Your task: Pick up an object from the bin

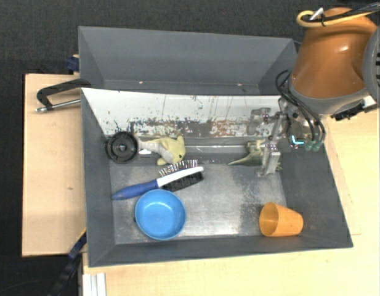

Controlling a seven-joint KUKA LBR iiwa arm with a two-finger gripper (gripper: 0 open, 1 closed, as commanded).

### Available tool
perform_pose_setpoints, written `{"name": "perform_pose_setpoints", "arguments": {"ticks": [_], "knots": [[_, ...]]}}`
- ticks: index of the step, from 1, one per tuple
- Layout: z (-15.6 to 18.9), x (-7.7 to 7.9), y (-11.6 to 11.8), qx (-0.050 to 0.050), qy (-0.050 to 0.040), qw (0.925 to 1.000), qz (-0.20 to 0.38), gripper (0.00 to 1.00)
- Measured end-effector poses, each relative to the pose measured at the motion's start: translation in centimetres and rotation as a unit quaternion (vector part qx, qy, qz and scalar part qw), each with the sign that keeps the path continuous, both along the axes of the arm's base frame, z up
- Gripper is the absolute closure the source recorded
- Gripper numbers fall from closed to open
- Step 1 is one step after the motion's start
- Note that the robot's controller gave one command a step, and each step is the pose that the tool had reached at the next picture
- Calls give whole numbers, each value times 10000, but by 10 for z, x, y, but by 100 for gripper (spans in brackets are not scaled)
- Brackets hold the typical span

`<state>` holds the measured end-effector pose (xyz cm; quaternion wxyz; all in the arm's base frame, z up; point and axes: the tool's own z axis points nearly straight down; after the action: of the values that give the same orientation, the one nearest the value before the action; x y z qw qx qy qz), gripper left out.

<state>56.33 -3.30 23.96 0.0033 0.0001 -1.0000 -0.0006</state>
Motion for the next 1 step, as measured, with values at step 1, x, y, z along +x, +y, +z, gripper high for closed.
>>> {"name": "perform_pose_setpoints", "arguments": {"ticks": [1], "knots": [[-103,14,-80,-9,-2,10000,-88,0]]}}
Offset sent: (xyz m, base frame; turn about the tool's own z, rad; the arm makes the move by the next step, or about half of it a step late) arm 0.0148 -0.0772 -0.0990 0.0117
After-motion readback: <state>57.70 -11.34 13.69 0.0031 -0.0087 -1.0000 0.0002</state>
